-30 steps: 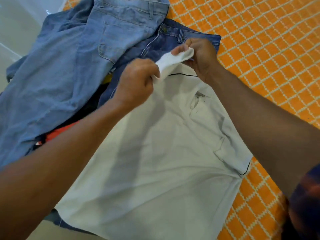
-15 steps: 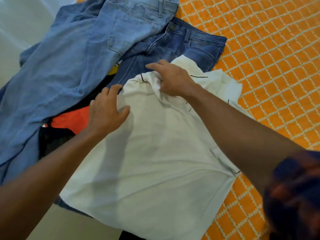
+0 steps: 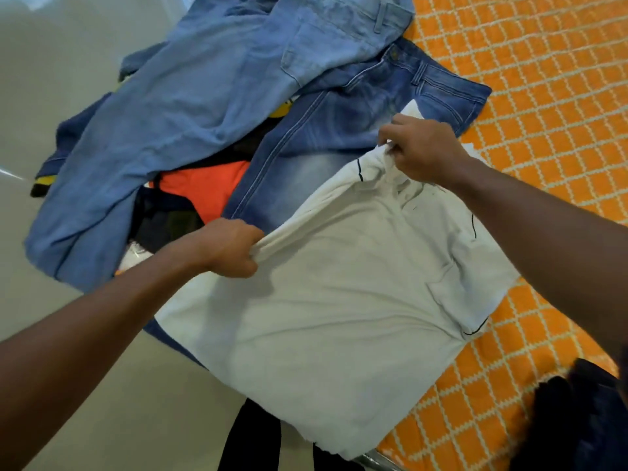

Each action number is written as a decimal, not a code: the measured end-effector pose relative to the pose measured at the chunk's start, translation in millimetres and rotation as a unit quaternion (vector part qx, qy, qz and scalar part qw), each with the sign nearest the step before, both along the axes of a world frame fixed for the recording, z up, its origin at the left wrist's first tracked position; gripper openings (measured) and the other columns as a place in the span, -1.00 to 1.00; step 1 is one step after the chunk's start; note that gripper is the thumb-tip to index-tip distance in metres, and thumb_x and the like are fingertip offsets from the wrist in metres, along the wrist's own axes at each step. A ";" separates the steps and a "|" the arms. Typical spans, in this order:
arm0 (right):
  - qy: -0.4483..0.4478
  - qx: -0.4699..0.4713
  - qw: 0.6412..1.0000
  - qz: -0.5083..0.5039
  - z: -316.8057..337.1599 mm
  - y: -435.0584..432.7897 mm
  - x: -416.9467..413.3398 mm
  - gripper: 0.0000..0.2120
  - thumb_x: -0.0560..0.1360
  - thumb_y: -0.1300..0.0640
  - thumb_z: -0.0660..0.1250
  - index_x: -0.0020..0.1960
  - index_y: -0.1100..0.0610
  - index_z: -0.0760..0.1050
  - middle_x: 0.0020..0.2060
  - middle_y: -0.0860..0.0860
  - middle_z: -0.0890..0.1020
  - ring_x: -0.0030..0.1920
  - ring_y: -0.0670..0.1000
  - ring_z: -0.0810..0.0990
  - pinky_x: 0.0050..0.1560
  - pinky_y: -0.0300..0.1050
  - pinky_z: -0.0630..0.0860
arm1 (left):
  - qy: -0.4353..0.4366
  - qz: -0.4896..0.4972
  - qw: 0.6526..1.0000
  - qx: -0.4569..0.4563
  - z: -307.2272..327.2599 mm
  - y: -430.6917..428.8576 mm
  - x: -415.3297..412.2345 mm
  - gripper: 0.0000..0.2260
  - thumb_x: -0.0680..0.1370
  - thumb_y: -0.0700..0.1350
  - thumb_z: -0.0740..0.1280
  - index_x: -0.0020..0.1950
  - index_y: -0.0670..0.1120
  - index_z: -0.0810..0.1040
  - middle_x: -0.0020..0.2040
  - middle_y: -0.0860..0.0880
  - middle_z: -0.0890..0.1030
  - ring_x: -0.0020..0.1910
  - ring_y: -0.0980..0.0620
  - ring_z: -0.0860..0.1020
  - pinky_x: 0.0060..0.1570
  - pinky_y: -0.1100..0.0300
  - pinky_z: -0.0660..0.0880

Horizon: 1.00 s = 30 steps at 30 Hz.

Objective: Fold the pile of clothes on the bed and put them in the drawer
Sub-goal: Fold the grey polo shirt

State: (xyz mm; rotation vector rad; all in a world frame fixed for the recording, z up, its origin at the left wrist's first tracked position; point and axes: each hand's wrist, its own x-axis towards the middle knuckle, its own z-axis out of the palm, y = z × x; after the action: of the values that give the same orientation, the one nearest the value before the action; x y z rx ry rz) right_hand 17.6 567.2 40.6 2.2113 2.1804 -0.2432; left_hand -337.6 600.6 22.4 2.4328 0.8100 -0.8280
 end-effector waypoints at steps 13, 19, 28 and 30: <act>-0.077 -0.027 0.990 -0.116 11.1 -135.7 37.6 -0.69 0.58 0.22 0.17 0.27 0.15 0.53 0.09 0.26 0.43 -0.04 0.35 0.54 -0.16 0.11 0.42 | 0.035 -0.001 0.999 -0.041 21.5 -156.6 -4.9 -0.71 0.49 -0.06 0.27 0.22 0.01 0.46 -0.13 0.01 0.54 -0.12 -0.04 0.52 -0.07 0.11 0.48; -0.101 -0.139 0.973 -0.152 -12.5 -219.5 62.4 -0.60 0.60 0.17 0.22 0.44 0.08 0.37 0.18 0.26 0.43 0.01 0.32 0.56 -0.14 0.05 0.32 | 0.023 -0.002 0.990 -0.138 -5.7 -279.6 12.9 -0.44 0.63 -0.06 0.15 0.60 -0.11 0.06 0.28 -0.22 0.52 0.22 -0.18 0.50 0.16 0.06 0.39; -0.108 -0.181 0.953 -0.218 -52.3 -274.8 65.4 -0.40 0.65 0.02 0.24 0.62 -0.03 0.09 0.27 0.24 0.43 0.06 0.29 0.58 -0.10 0.03 0.35 | -0.099 0.152 0.966 -0.184 -36.4 -373.0 26.5 -0.71 0.53 -0.08 0.29 0.20 -0.04 0.31 -0.04 -0.05 0.55 -0.04 -0.17 0.58 -0.19 0.13 0.32; -0.101 -0.214 0.945 -0.225 -50.0 -282.7 71.0 -0.32 0.65 -0.07 0.23 0.65 -0.07 -0.03 0.29 0.23 0.45 0.11 0.29 0.57 -0.09 0.04 0.35 | -0.072 0.113 0.976 -0.170 -34.3 -376.4 26.6 -0.61 0.53 0.07 0.29 0.28 0.02 0.26 -0.05 -0.04 0.56 -0.07 -0.17 0.58 -0.18 0.10 0.36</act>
State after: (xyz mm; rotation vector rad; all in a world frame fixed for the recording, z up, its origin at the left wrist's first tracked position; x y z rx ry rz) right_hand 88.5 284.5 -9.4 2.3084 1.3404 -0.4297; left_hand -311.0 224.1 -11.9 2.0310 0.7982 -0.6372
